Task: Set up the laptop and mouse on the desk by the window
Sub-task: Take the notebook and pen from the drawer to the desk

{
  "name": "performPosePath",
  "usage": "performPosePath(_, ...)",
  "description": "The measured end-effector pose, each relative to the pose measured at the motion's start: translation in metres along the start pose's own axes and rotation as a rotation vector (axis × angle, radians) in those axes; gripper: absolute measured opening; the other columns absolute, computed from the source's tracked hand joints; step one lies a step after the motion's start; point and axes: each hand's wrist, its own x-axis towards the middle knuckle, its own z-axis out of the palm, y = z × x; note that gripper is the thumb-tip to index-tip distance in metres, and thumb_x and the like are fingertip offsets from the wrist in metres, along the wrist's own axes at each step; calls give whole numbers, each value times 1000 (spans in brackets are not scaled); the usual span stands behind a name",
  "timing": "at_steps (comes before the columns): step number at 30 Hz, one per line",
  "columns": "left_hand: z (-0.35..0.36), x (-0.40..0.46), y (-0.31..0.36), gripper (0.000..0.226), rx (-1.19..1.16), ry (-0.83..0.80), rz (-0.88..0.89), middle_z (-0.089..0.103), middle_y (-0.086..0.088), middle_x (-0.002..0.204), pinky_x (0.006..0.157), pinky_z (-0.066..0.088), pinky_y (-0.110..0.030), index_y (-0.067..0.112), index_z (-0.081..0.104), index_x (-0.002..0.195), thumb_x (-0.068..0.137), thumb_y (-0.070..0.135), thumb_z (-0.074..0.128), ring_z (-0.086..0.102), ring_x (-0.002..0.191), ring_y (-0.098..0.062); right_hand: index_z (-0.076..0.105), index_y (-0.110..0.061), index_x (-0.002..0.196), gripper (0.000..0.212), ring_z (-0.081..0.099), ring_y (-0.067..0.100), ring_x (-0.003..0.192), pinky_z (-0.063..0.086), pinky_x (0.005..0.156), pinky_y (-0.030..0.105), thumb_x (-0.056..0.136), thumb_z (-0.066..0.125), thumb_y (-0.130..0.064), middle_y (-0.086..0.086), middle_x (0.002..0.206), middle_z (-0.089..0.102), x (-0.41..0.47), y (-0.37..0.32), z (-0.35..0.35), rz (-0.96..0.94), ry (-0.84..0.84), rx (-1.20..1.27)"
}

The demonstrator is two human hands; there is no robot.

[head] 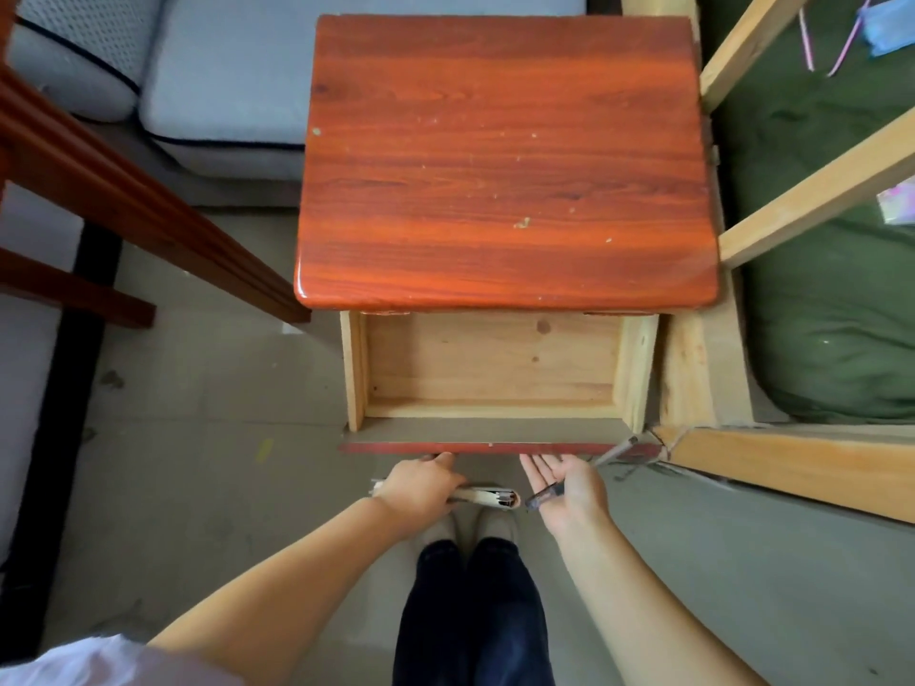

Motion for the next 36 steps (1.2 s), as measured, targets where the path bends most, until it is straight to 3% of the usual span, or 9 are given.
performPosePath(8,-75,-18,9,36,23,161,22,42,-6,142,93,48,-43,28,52,127,93,20,45,45,125,-29,28,9,138,41,40,37,132,37,107,46,99,21,-1,26,146,35,-60,-41,50,-87,-100,-16)
performPosePath(14,-135,5,-4,33,33,219,-42,39,-7,141,95,47,-44,22,55,123,91,15,46,40,127,-29,27,6,140,46,35,35,135,29,112,48,96,15,3,23,149,31,-68,-74,114,-69,-143,39)
performPosePath(18,-151,16,-15,39,100,210,-61,43,-9,138,96,47,-45,25,51,130,93,16,43,41,126,-31,30,6,137,53,32,33,137,29,110,55,86,15,10,24,148,30,-64,-81,139,-14,-136,200)
performPosePath(22,-142,17,-17,38,50,216,-77,43,-7,138,95,47,-44,25,52,129,93,15,43,41,128,-30,47,-1,119,49,37,29,134,30,109,56,84,16,12,18,147,35,-62,-72,132,0,-170,225)
performPosePath(25,-143,-2,-14,24,-8,198,-92,60,-10,120,85,48,-39,19,57,112,90,18,50,58,110,-33,34,-2,138,48,41,31,132,34,109,51,93,19,6,19,145,39,-73,-68,123,46,-227,110)
performPosePath(28,-144,-53,-17,17,-206,243,-97,68,-11,104,73,45,-32,16,60,97,84,26,56,62,97,-32,38,2,134,39,49,33,124,41,103,48,97,27,-4,21,135,49,-116,-69,125,52,-314,-44)
performPosePath(31,-137,-126,-27,8,-513,454,-162,67,-5,84,65,36,-26,20,61,81,80,28,62,60,81,-24,45,-2,126,40,55,33,114,43,93,46,100,30,-28,20,123,56,-172,-71,136,13,-461,-217)
performPosePath(33,-130,-176,-39,12,-786,598,-240,63,3,72,64,40,-27,23,57,72,79,28,65,57,71,-15,51,-7,109,46,61,31,91,50,78,46,97,29,-45,18,103,63,-209,-67,146,-20,-552,-379)
performPosePath(36,-119,-251,-55,7,-1315,840,-243,76,-3,85,74,56,-33,15,70,85,81,21,68,71,77,-19,56,-10,90,55,54,17,44,49,45,29,95,25,-54,7,52,56,-264,-48,161,-137,-700,-626)
